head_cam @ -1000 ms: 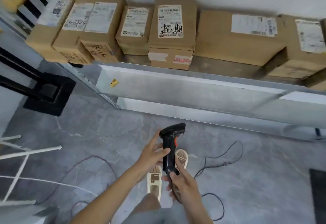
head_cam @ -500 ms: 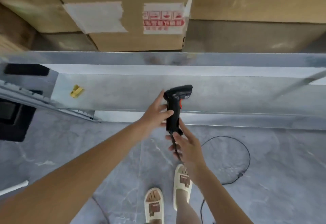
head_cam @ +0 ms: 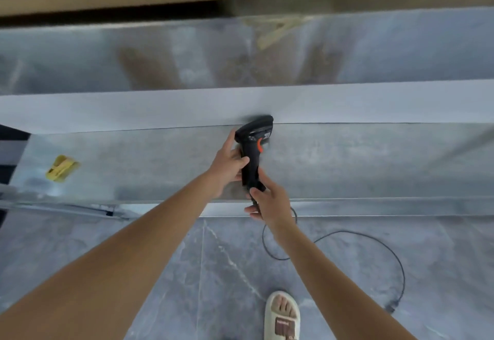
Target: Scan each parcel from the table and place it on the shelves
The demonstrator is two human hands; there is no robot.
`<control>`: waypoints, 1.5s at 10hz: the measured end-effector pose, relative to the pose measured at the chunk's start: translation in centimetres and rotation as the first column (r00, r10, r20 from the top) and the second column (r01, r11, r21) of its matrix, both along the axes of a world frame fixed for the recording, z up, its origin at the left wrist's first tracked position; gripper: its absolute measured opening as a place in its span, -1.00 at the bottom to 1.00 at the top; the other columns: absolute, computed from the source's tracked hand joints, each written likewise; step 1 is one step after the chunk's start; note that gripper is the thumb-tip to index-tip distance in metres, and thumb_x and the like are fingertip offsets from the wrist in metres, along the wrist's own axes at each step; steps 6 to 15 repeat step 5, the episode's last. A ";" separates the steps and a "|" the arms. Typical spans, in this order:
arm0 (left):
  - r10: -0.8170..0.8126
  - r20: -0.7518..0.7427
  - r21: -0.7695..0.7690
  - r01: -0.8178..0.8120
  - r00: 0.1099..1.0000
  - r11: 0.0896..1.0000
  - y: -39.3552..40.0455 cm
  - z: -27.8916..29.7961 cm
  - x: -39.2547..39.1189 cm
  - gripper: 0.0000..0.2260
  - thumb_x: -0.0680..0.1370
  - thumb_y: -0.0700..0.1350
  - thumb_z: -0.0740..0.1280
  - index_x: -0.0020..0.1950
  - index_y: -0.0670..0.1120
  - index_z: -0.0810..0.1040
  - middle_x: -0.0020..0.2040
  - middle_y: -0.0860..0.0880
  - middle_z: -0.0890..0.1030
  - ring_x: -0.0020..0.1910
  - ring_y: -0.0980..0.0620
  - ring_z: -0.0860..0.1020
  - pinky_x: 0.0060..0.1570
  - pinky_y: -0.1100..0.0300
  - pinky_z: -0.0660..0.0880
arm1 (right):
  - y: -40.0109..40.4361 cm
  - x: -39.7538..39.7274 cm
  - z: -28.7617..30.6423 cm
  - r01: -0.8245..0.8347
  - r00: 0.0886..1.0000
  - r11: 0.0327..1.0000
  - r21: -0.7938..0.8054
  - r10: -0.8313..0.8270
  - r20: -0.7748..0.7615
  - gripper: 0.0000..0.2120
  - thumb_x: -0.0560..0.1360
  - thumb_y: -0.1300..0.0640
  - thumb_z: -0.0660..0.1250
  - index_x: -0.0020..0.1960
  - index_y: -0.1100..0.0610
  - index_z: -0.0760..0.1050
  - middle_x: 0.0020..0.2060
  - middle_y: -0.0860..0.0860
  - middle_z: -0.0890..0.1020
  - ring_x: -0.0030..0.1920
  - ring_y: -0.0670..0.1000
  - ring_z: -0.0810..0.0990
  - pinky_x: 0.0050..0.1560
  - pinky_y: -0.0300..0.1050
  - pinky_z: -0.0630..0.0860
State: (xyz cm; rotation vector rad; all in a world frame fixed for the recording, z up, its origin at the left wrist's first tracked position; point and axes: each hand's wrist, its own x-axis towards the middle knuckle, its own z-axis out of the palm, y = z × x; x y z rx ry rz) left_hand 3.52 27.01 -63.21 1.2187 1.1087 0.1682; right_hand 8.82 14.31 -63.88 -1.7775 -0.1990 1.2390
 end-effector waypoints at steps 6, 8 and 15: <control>-0.228 -0.360 0.277 0.337 0.904 0.900 -3.4 4.5 -3.0 -0.30 0.61 -0.31 0.31 0.66 -0.03 0.07 0.49 -0.23 0.42 0.41 -0.20 0.43 0.15 0.21 0.32 | -1.3 -0.7 5.2 -0.402 0.814 0.844 -0.355 0.507 0.284 -0.34 0.69 0.01 0.17 0.66 -0.02 -0.10 0.34 0.27 0.44 0.26 0.22 0.52 0.03 -0.06 0.42; -0.228 -0.360 0.277 0.337 0.904 0.900 -3.4 4.5 -3.0 -0.30 0.61 -0.31 0.31 0.66 -0.03 0.07 0.49 -0.23 0.42 0.41 -0.20 0.43 0.15 0.21 0.32 | -1.3 -0.7 5.2 -0.402 0.814 0.844 -0.355 0.507 0.284 -0.34 0.69 0.01 0.17 0.66 -0.02 -0.10 0.34 0.27 0.44 0.26 0.22 0.52 0.03 -0.06 0.42; -0.228 -0.360 0.277 0.337 0.904 0.900 -3.4 4.5 -3.0 -0.30 0.61 -0.31 0.31 0.66 -0.03 0.07 0.49 -0.23 0.42 0.41 -0.20 0.43 0.15 0.21 0.32 | -1.3 -0.7 5.2 -0.402 0.814 0.844 -0.355 0.507 0.284 -0.34 0.69 0.01 0.17 0.66 -0.02 -0.10 0.34 0.27 0.44 0.26 0.22 0.52 0.03 -0.06 0.42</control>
